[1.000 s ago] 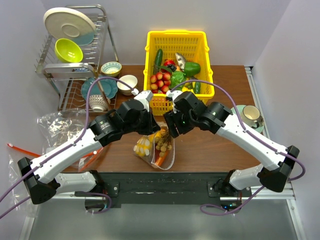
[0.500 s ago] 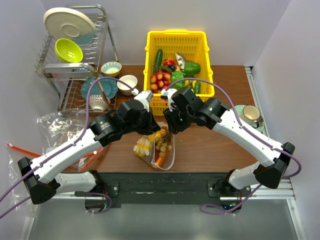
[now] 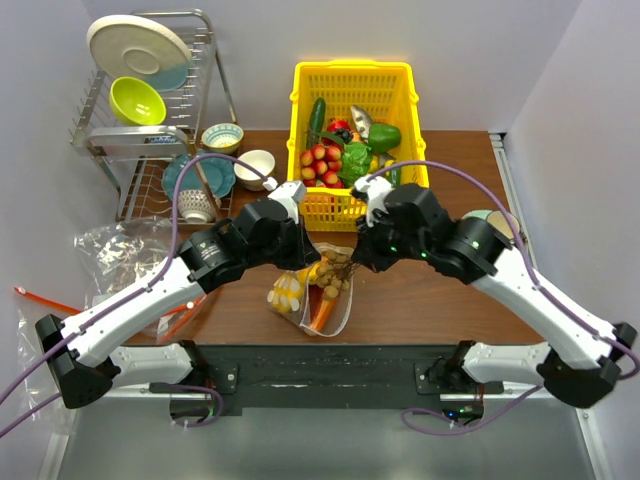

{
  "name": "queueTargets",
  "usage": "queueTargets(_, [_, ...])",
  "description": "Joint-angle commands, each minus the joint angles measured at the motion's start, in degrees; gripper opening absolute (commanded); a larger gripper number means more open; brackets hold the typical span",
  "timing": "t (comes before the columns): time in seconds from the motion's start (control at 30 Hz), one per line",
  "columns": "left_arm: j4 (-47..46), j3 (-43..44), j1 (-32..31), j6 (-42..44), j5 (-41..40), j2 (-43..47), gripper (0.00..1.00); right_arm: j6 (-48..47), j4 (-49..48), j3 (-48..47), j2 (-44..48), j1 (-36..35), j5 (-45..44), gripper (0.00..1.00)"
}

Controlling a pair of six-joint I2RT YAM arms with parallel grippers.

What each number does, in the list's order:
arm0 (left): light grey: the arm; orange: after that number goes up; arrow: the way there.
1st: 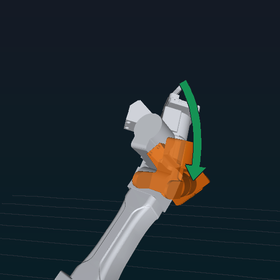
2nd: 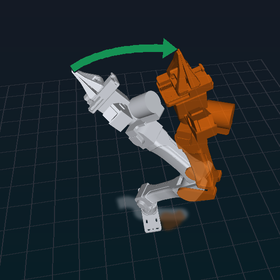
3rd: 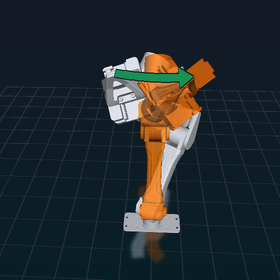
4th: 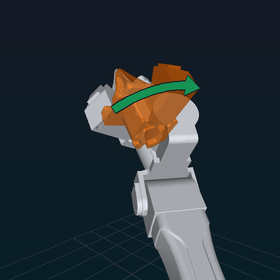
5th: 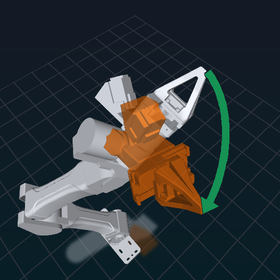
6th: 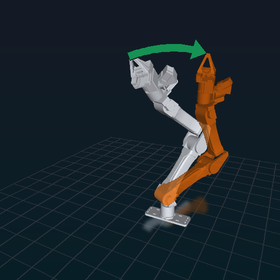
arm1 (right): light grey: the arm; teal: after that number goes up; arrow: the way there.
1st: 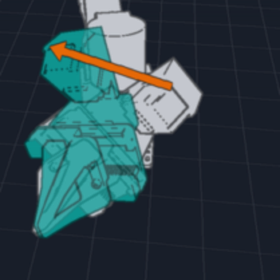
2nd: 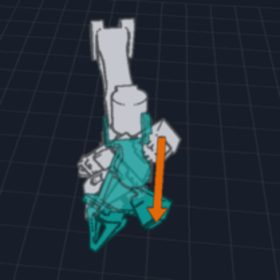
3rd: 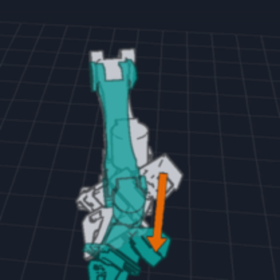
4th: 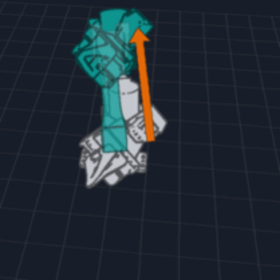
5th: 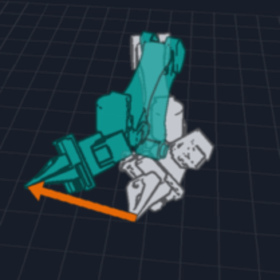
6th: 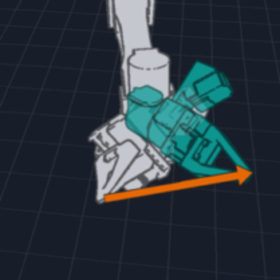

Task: Place the food in the zip-top bag and seal the zipper
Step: Adjust the fake fruit in the zipper food storage bag.

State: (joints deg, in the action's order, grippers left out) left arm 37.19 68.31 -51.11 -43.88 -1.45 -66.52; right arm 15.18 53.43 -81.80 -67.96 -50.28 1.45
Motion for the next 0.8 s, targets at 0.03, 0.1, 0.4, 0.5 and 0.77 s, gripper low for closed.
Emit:
queueTargets(0.03, [-1.94, 1.65, 0.31, -0.5, 1.1, 0.25, 0.0, 4.59, -10.26, 7.5, 7.13, 0.1, -4.18, 0.0])
queueTargets(0.1, [-2.47, 1.65, 0.31, -0.94, 1.19, 0.25, 0.0, 6.09, -14.56, 10.16, 9.6, 0.01, -3.56, 0.0])
queueTargets(0.4, [-2.47, 2.79, 0.49, -2.53, 2.95, -0.01, 0.0, 5.39, -21.25, 18.24, 12.15, -0.08, -8.13, 0.0])
queueTargets(0.5, [-2.82, 2.79, 0.66, -3.05, 3.21, -0.1, 0.0, 5.74, -25.38, 21.4, 13.55, -0.26, -10.15, 0.0])
queueTargets(0.77, [-3.35, 2.61, 1.01, -4.55, 3.47, -0.54, 0.0, 6.09, -31.54, 25.55, 15.14, -0.61, -16.92, 0.0])
